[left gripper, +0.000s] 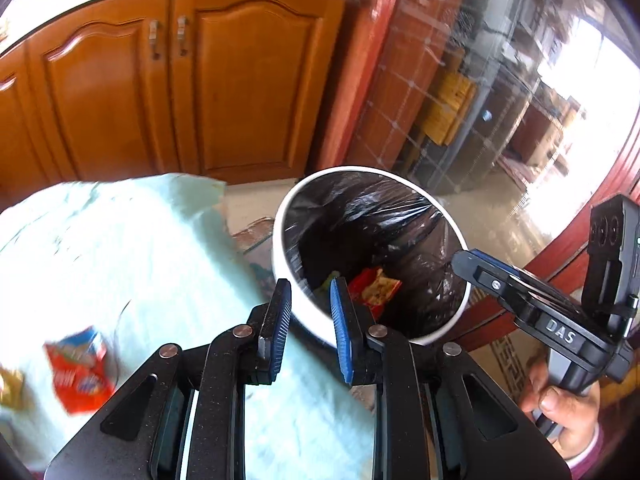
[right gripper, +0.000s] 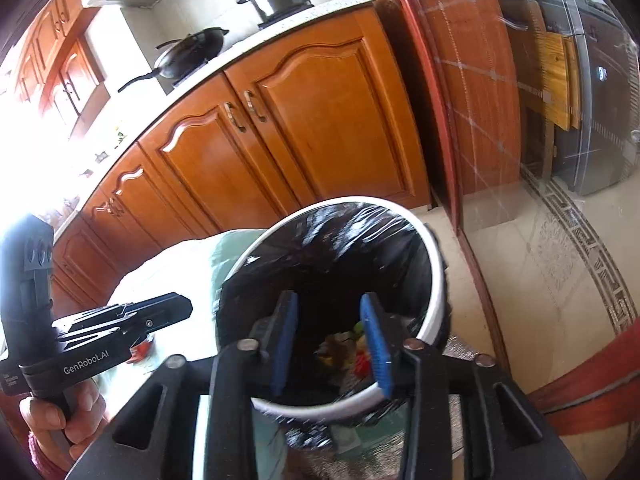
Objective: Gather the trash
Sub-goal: 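Carry the pouch and red bag over the bin and open both tools, then move both open tools back over the table toward the remaining wrappers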
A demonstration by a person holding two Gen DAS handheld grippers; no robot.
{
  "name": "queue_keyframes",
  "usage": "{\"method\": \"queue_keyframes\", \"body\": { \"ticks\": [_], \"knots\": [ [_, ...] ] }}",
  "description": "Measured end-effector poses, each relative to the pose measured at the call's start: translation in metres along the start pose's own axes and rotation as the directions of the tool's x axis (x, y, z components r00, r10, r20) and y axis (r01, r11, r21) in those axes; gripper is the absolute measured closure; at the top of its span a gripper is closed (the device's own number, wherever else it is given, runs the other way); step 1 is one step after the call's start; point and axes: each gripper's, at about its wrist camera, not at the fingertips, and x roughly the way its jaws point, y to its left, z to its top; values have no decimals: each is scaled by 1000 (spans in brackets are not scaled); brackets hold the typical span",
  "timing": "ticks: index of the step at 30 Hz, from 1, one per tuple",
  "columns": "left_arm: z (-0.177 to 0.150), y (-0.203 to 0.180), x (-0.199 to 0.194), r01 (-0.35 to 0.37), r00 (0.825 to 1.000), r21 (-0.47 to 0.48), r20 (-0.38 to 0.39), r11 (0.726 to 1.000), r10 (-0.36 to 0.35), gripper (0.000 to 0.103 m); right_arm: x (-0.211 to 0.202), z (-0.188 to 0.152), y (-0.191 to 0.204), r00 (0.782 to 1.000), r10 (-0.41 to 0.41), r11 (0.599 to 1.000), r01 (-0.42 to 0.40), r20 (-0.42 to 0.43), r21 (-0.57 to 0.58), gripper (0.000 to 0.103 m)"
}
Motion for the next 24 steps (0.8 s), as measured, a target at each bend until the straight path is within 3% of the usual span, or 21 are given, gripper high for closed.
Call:
{"method": "queue_keyframes", "body": {
  "ticks": [4, 10, 13, 24],
  "knots": [
    [-21, 18, -24, -25, 999, -48, 37, 999, 26, 79, -10, -16, 14, 998, 54, 998, -54, 11, 14, 45],
    [-53, 48, -58, -65, 994, -143, 80, 988, 77, 78, -20, -35, 39, 995, 104, 994, -104, 10, 13, 39],
    [-68, 63, -72, -101, 988, -170, 96, 980, 118, 71, -21, -44, 52, 993, 120, 993, -120, 3, 1, 37],
    [-112, 113, -112, -164, 977, -258, 91, 952, 193, 71, -13, -69, 97, 983, 174, 984, -176, -58, -28, 35]
  ]
}}
